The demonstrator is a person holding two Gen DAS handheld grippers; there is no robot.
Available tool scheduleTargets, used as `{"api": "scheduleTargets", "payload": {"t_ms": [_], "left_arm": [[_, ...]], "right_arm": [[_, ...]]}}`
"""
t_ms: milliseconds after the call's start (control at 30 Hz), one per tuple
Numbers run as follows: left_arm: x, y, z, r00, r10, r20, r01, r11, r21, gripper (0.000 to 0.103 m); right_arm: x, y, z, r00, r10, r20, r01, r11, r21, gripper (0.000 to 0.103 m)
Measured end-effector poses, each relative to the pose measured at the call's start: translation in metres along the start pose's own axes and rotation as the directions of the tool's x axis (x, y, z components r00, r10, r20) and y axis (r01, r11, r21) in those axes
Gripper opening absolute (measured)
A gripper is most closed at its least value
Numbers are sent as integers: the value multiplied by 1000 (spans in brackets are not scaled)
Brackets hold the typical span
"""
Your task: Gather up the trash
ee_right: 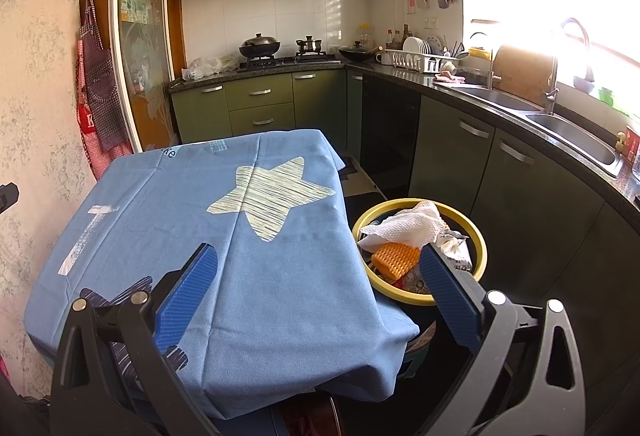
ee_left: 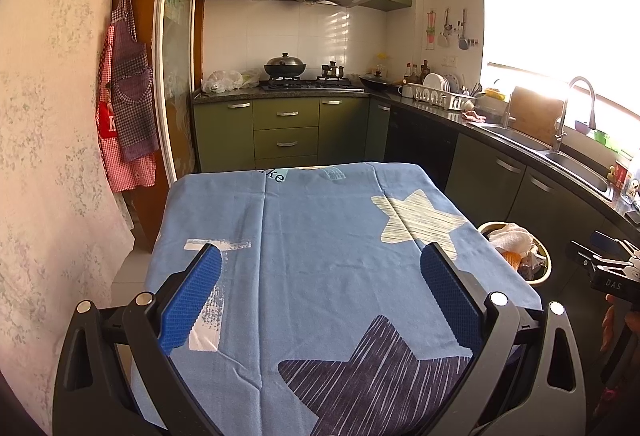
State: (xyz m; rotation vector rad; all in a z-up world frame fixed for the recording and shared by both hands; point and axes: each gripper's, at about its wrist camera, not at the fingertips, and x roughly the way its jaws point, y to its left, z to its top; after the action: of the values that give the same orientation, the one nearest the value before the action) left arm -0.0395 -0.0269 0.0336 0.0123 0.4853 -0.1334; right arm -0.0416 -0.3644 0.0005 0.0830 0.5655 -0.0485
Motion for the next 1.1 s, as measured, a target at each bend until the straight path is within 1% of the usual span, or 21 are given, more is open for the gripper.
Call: {"api": "scheduleTargets", "payload": {"t_ms": [633,833,1000,1100], "left_arm": [[2,1,0,1000,0,-7,0,1000,1,98],[4,3,0,1000,-9,-16,9,1000,-16,98],[4,5,1,1000,-23,-3,23,999,-24,98],[7,4,1,1000,-5,-3,5,1000,-11,98]], "right_arm": [[2,2,-2,1000,0,-5,0,1000,-1,96],[2,2,-2,1000,-1,-6,1,1000,-2,96],[2,2,-1,1000,-1,-6,0,1000,0,96],[5,2,-4,1000,0,-13,0,1000,-1,96]]}}
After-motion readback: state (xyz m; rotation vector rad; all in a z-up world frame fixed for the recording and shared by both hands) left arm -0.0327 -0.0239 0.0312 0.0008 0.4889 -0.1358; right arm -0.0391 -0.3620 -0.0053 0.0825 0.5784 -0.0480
